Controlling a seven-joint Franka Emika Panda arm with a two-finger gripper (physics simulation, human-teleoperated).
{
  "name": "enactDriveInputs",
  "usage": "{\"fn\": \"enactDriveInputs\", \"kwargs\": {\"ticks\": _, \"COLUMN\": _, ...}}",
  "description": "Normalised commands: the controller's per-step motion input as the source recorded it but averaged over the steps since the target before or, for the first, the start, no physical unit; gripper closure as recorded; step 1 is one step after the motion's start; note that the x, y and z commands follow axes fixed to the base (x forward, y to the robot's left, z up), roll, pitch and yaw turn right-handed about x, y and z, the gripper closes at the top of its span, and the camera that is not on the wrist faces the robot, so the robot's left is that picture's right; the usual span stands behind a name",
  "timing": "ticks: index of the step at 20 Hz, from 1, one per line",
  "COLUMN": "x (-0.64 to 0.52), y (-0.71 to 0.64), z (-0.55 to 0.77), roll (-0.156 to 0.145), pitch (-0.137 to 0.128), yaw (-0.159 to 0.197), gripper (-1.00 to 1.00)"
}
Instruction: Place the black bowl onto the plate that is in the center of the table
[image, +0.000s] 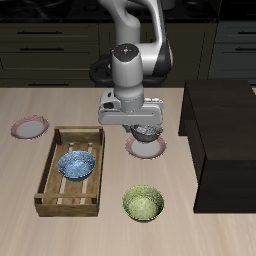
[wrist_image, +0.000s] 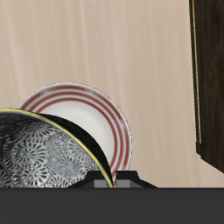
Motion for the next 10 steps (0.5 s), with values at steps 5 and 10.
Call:
{"fn": "enactDriveInputs", "kwargs": {"ticks": 5, "x": -0.04, "y": 0.06, "z": -0.05, "roll": 0.01, "pitch": 0.013, "yaw": 0.007, "gripper": -1.0}}
{"fn": "enactDriveInputs", "kwargs": {"ticks": 10, "x": -0.14, "y": 0.13, "z": 0.08, "roll": 0.059, "pitch": -0.012, "yaw": 0.01, "gripper": -1.0}}
